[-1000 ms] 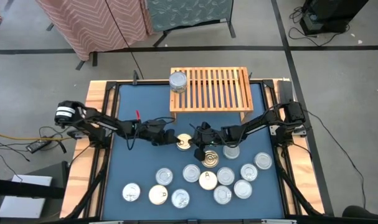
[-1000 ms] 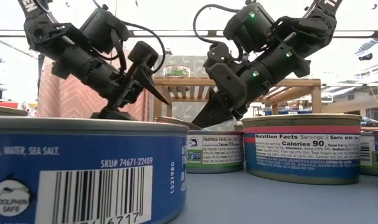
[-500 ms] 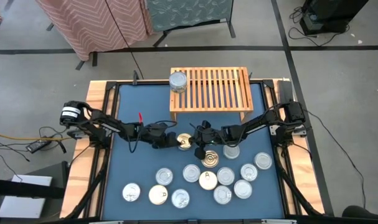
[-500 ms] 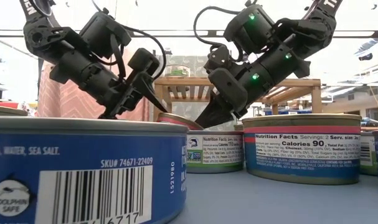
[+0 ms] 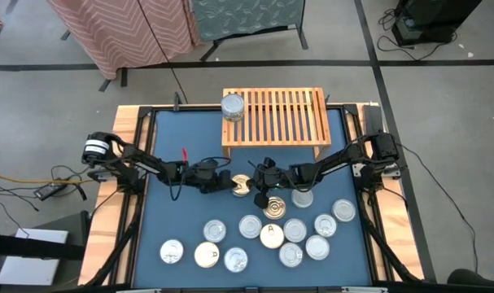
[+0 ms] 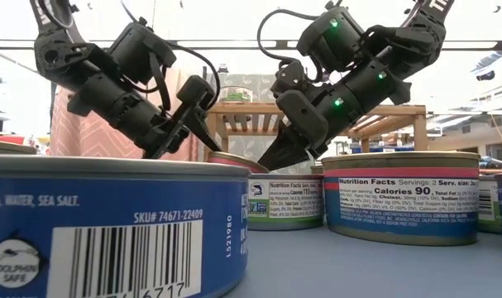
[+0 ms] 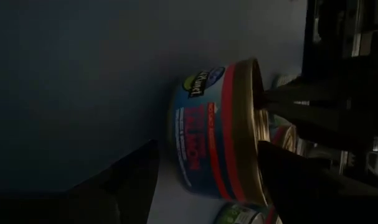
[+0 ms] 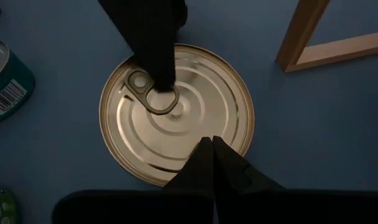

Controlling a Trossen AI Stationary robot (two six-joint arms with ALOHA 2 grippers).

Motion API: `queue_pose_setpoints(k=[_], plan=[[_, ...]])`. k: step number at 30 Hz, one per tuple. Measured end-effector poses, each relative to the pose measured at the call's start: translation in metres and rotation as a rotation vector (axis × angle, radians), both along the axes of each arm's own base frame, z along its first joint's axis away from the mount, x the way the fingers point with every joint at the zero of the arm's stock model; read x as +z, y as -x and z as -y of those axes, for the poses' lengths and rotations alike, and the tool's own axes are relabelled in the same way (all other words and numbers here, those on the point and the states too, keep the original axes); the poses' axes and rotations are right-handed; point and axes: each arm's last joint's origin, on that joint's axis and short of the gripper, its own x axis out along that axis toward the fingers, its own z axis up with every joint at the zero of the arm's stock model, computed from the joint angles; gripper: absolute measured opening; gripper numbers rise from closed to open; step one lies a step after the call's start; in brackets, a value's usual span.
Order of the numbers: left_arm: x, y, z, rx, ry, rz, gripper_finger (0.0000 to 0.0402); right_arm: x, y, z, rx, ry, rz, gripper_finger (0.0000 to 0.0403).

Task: Stack canned seafood by type on shelf
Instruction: Put the blue tuna can on the shelf aligned with the green tuna can

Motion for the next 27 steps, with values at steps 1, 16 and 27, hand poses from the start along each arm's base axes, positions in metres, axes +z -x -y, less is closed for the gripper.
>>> queue_pose_setpoints(k=[1,16,27], plan=[[-0.002,-0.002,0.0,0.003,0.014,0.013,0.0272,0.0,0.0,0.0,0.0,0.0,0.001,0.0],[-0.006,-0.012,0.002,-0.007,0.083,0.105,0.0222,-0.001,0.001,0.002,-0.009,0.016,-0.006,0.0],[-0.004,-0.012,0.003,-0.023,0.132,0.118,0.0203,0.004,0.003,-0.004,-0.014,0.016,0.008,0.0]])
